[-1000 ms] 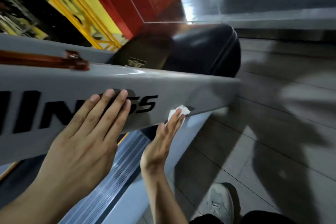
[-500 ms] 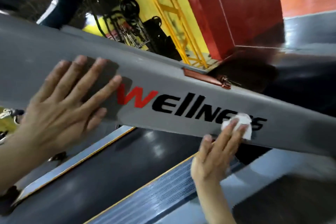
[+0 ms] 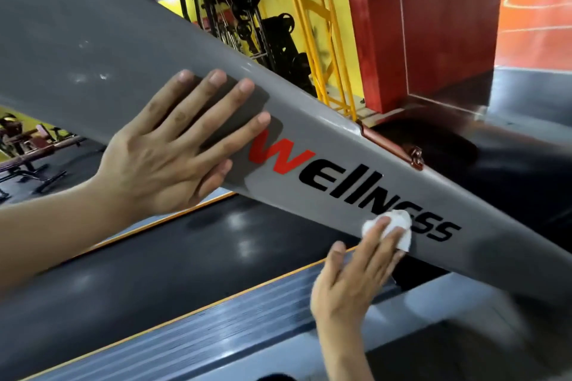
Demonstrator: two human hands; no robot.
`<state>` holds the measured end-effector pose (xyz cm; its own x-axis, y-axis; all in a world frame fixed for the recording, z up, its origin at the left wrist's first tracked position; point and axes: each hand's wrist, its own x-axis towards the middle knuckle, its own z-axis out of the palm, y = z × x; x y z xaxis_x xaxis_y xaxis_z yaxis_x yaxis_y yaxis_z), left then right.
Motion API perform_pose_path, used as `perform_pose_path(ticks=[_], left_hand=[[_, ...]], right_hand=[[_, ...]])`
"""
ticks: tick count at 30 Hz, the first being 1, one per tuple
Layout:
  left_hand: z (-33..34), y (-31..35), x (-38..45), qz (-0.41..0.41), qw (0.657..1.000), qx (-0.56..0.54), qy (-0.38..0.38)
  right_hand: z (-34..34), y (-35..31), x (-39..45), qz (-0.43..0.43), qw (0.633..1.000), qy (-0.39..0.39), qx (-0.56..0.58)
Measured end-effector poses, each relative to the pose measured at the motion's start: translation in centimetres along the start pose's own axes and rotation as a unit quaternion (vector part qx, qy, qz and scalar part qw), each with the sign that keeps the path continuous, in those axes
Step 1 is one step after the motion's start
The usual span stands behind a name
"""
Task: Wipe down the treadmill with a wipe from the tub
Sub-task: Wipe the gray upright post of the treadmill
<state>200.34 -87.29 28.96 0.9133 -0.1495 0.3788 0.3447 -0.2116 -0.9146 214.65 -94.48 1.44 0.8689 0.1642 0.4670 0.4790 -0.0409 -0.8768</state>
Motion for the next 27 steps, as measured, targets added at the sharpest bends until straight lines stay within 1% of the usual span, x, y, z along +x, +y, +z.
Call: perform_pose_path(ticks=[2, 4, 6, 7, 8, 9, 11, 12, 13, 14, 16, 17, 19, 22, 24, 27], left_hand=[[0.0, 0.2, 0.1, -0.002, 1.000, -0.010, 0.005], [-0.1, 0.2, 0.2, 0.000, 1.000, -0.018, 0.003], [-0.3, -0.1, 0.2, -0.009, 1.000, -0.025, 0.002], [-0.3, -0.1, 0.2, -0.013, 0.999, -0.030, -0.001], [-0.5, -0.1, 0.2, -0.016, 0.999, -0.037, -0.004], [-0.6, 0.0, 0.2, -0.019, 0.999, -0.042, -0.004], [-0.6, 0.0, 0.3, -0.023, 0.999, -0.049, -0.002], [-0.6, 0.0, 0.4, -0.025, 0.998, -0.053, -0.001], [-0.6, 0.1, 0.5, -0.028, 0.998, -0.059, 0.002], [-0.6, 0.1, 0.5, -0.031, 0.997, -0.067, 0.008], [-0.4, 0.2, 0.6, -0.037, 0.996, -0.083, 0.024], [-0.4, 0.2, 0.6, -0.039, 0.994, -0.097, 0.033], [-0.4, 0.3, 0.3, -0.045, 0.988, -0.139, 0.046], [-0.6, 0.3, -0.2, -0.065, 0.973, -0.211, 0.062], [-1.3, -0.1, -0.3, -0.081, 0.967, -0.237, 0.047], [-2.8, -1.9, -1.0, -0.090, 0.961, -0.261, -0.003]], right_hand=[[0.8, -3.4, -0.3, -0.087, 0.996, -0.014, -0.002], [1.5, -6.9, -0.5, -0.199, 0.979, -0.040, -0.008], [1.6, -8.2, 0.1, -0.282, 0.958, -0.046, -0.022], [1.5, -7.9, 0.7, -0.303, 0.951, -0.041, -0.042], [1.2, -7.1, 1.4, -0.304, 0.950, -0.033, -0.065], [0.7, -6.2, 2.1, -0.278, 0.957, -0.021, -0.079], [0.1, -5.9, 3.3, -0.169, 0.983, 0.012, -0.073], [0.0, -6.7, 3.4, -0.133, 0.989, 0.020, -0.057], [0.0, -8.0, 3.2, -0.138, 0.989, 0.016, -0.040], [0.0, -9.4, 2.9, -0.181, 0.983, 0.003, -0.026], [-0.3, -11.9, 2.8, -0.293, 0.955, -0.028, -0.012], [-0.6, -12.8, 3.3, -0.320, 0.947, -0.037, -0.013], [-1.7, -14.2, 4.7, -0.316, 0.948, -0.036, -0.025], [-3.1, -15.7, 7.4, -0.259, 0.963, -0.029, -0.061], [-4.1, -16.2, 9.6, -0.229, 0.970, -0.033, -0.070], [-5.1, -17.1, 11.0, -0.187, 0.979, -0.059, -0.049]])
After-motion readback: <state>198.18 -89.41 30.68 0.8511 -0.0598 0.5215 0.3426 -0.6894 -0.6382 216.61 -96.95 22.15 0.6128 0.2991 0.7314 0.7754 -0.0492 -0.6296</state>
